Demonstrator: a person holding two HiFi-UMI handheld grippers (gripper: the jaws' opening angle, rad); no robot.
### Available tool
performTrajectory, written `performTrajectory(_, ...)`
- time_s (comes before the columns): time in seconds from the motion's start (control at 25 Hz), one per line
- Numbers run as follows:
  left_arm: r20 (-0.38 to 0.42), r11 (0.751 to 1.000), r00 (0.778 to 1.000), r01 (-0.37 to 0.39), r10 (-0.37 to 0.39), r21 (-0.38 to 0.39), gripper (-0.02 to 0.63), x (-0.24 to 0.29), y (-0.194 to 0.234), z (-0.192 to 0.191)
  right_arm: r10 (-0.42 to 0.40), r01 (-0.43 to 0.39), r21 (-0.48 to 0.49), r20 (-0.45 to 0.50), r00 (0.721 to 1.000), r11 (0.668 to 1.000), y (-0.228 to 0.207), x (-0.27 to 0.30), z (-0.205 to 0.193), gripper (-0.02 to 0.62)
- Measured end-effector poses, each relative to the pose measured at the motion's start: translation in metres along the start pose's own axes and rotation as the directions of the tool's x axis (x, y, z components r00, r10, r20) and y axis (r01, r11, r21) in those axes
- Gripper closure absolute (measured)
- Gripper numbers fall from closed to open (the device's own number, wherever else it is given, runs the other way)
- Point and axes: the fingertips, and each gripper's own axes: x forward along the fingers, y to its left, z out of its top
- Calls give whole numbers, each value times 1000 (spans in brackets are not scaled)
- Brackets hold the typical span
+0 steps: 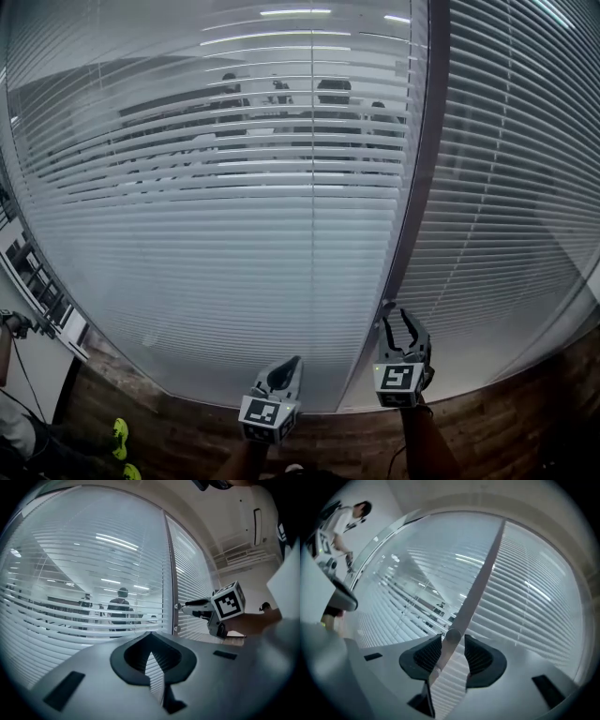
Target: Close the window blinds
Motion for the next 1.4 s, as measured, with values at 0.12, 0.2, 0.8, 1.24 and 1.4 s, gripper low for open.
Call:
performTrajectory(0.12,28,1000,999,24,-23,-8,606,-1,-5,10,14,-14,253,3,1000,967,-2,4,-6,459)
performTrajectory(0.2,35,999,999,35,-35,-5,606,-3,-7,10,19,-18,340,1,1000,940,-1,8,-5,460)
performTrajectory(0.8,7,999,999,34,-34,-6,606,-3,-7,-4,-71,67,414,-7,997,908,-10,29,-7,469)
performTrajectory(1.24,-1,999,999,41,-41,-7,606,-1,-9,-2,-89,88,-122,-8,996,989,0,27,0,469)
performTrajectory(1.4,2,998,998,58,-58,-4,606,-2,-16,0,-109,98,-390,-5,994,916,4,24,1,469)
